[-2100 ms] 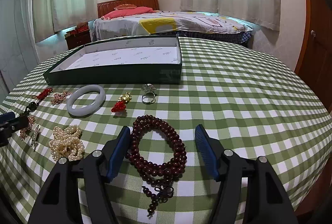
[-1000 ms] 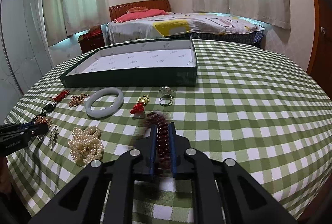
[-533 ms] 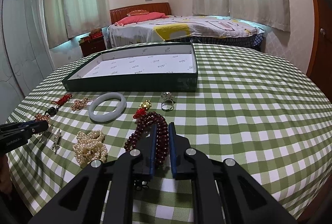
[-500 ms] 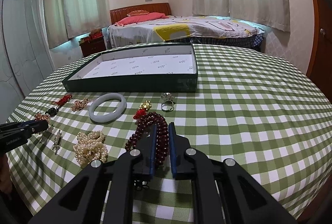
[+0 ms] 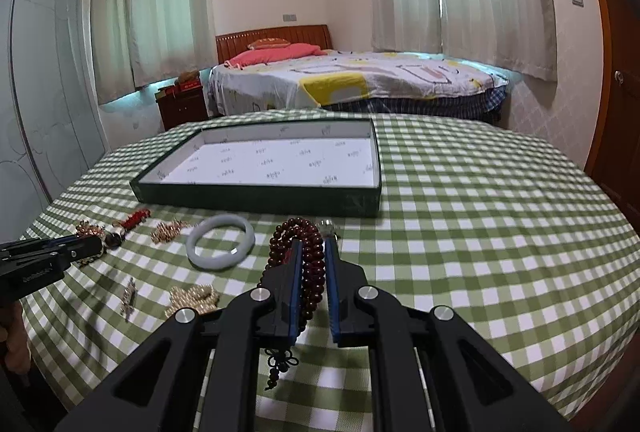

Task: Organize jewelry
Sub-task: 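Carry brooch into the green box with left tool while right tool places the bracelet there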

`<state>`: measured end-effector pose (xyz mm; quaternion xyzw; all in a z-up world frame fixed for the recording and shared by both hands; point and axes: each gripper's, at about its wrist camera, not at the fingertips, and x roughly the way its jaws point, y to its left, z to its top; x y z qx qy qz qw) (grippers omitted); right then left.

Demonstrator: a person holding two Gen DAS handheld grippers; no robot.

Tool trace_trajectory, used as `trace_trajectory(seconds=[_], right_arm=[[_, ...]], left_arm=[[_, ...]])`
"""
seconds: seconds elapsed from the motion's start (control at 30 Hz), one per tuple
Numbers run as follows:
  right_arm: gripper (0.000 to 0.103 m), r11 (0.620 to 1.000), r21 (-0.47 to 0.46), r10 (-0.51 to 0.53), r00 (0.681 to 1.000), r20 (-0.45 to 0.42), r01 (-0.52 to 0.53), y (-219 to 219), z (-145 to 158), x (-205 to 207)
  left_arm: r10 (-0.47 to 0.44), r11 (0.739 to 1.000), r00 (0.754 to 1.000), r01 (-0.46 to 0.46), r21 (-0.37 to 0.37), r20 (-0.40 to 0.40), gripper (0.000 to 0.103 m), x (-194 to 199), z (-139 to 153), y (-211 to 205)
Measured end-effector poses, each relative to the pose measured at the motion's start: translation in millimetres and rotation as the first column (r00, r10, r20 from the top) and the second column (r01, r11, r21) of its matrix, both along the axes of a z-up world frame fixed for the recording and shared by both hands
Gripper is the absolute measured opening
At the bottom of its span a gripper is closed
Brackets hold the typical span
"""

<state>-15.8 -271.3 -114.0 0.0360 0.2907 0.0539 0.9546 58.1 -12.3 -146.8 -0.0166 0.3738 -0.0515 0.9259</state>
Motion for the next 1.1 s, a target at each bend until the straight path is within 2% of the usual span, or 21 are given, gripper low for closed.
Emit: trace_trajectory(seconds=[0.17, 0.4, 0.67, 0.8, 0.87, 1.03, 1.1], right_arm=[[0.012, 1.000, 0.005, -0.009, 0.999, 0.038, 0.009, -0.6, 18.4, 6.3], [0.012, 1.000, 0.023, -0.021, 0.996, 0.085, 0.019, -0.8, 39.7, 38.3], [0.012, 0.999, 0.037, -0.029, 0.998, 0.057, 0.027, 2.7, 38.1, 100.3], [0.012, 0.999, 0.035, -0.040, 0.999, 0.002, 0.039, 2.1, 25.6, 130.5], [0.012, 0.998, 0.047, -0.046, 0.998, -0.045, 0.048, -0.2, 14.2, 144.9], [0.012, 0.997, 0.043, -0.057, 0.986, -0.158, 0.064, -5.0, -12.6, 165.2], [0.012, 0.997, 0.034, -0.059, 0.981, -0.185, 0.067, -6.5, -17.9, 168.1]], left_arm=[[-0.004, 1.000, 0.999, 0.004, -0.003, 0.046, 0.020, 7.4, 18.1, -2.6], [-0.011, 1.000, 0.994, 0.013, -0.018, 0.109, 0.020, 37.1, 44.4, -9.1], [-0.005, 1.000, 0.989, 0.006, -0.011, 0.149, 0.020, 106.2, 54.7, -20.0], [0.000, 1.000, 0.994, 0.000, 0.001, 0.108, 0.020, 146.9, 40.4, -23.0], [0.010, 1.000, 0.998, -0.010, -0.001, 0.061, 0.020, 167.4, 26.5, -21.6], [0.034, 0.999, 0.997, -0.036, -0.028, -0.065, 0.020, 196.6, -6.7, -9.2], [0.036, 0.999, 0.995, -0.039, -0.028, -0.092, 0.020, 200.5, -15.1, -7.6]])
